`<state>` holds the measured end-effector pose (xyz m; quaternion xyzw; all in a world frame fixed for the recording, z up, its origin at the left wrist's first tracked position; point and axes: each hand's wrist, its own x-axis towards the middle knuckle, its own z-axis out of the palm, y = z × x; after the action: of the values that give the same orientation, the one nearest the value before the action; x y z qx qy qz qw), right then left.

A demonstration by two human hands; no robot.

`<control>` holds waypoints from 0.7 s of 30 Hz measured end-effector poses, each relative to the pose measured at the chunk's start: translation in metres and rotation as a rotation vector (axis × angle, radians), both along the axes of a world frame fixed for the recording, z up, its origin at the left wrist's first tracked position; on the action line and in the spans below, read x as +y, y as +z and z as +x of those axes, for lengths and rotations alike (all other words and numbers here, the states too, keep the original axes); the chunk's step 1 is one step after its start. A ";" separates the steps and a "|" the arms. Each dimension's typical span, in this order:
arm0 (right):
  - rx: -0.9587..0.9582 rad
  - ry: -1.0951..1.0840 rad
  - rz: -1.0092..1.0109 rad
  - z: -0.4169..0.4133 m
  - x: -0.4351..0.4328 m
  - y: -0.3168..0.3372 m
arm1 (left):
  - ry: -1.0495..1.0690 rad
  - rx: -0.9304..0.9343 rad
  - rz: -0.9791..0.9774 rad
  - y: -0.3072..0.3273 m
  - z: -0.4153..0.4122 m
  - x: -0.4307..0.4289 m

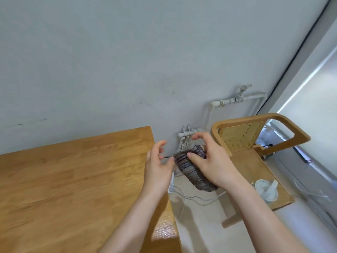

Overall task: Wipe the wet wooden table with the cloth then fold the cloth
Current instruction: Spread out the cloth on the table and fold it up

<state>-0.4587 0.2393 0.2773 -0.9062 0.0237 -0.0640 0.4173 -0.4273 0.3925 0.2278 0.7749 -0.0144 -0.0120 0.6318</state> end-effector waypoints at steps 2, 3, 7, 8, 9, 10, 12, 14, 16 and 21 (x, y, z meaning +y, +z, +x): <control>0.015 0.025 -0.012 0.005 -0.026 0.000 | -0.121 -0.201 0.081 0.011 0.004 -0.026; 0.027 0.042 -0.006 0.008 -0.040 -0.001 | -0.181 -0.273 0.117 0.016 0.005 -0.041; 0.107 0.141 0.171 0.021 -0.108 0.000 | -0.284 -0.424 0.234 0.022 0.015 -0.110; 0.154 0.185 0.294 0.023 -0.128 0.002 | -0.274 -0.418 0.233 0.021 0.018 -0.130; 0.207 0.214 0.430 0.026 -0.148 0.002 | -0.255 -0.401 0.217 0.020 0.020 -0.149; 0.255 0.226 0.546 0.029 -0.169 0.002 | -0.233 -0.381 0.199 0.020 0.023 -0.168; 0.325 0.225 0.677 0.035 -0.206 -0.002 | -0.184 -0.320 0.159 0.019 0.030 -0.205; 0.393 0.233 0.809 0.043 -0.236 -0.007 | -0.140 -0.259 0.144 0.021 0.038 -0.235; 0.469 0.250 1.018 0.052 -0.261 -0.012 | -0.133 -0.203 0.152 0.021 0.048 -0.257; 0.481 0.230 1.311 0.080 -0.286 -0.032 | -0.076 -0.108 0.148 0.019 0.077 -0.280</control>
<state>-0.3791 -0.0468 0.2449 -0.4541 0.0531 0.2098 0.8643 -0.3501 0.1124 0.2464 0.8180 -0.0770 0.0048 0.5700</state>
